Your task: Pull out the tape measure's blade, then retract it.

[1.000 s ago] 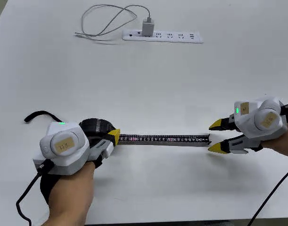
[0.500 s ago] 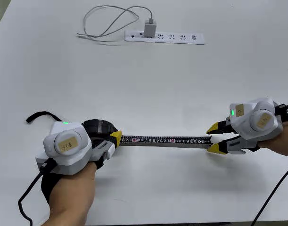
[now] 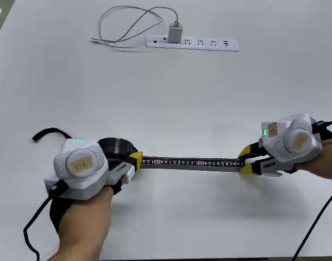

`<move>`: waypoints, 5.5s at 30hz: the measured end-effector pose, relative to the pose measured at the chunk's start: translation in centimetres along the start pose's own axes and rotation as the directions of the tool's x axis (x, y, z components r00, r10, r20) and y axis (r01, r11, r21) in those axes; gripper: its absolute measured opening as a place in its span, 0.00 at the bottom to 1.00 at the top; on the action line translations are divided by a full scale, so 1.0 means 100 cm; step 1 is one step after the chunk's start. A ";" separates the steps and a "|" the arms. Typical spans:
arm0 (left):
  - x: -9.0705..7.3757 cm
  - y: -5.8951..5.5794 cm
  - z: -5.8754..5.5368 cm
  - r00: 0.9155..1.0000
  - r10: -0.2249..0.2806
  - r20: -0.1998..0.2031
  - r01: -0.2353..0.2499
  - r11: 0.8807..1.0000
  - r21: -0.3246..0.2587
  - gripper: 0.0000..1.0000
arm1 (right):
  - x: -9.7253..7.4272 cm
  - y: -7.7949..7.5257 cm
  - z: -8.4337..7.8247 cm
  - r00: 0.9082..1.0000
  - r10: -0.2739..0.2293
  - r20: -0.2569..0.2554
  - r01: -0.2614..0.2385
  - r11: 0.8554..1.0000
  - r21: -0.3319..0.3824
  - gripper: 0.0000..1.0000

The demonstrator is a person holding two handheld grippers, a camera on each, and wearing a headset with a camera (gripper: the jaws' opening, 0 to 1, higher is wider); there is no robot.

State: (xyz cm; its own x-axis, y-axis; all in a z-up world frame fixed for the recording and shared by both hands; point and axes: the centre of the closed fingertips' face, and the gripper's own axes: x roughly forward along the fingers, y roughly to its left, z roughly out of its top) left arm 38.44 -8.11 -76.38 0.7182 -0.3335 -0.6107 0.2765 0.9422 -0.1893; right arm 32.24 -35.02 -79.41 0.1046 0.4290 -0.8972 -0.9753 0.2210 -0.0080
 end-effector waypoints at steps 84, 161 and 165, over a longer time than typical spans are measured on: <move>0.000 0.002 -0.003 0.998 -0.058 -0.031 0.057 0.998 -0.036 0.59 | 0.023 -0.002 0.048 0.999 0.023 0.045 -0.021 0.998 -0.054 0.10; -0.001 0.003 -0.002 0.997 -0.078 -0.026 0.076 0.994 -0.074 0.59 | 0.077 0.008 0.164 0.976 0.121 0.183 -0.111 0.992 -0.065 0.10; -0.001 0.003 -0.001 0.997 -0.079 -0.025 0.077 0.994 -0.075 0.59 | 0.081 0.009 0.172 0.973 0.124 0.196 -0.114 0.991 -0.063 0.10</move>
State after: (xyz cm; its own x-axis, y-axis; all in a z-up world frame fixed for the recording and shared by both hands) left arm 38.38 -7.82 -76.50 0.6782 -0.4057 -0.6127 0.2823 0.9136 -0.2925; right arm 35.52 -16.32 -79.10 0.0187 0.6166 -0.7871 -0.9911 0.1151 0.0665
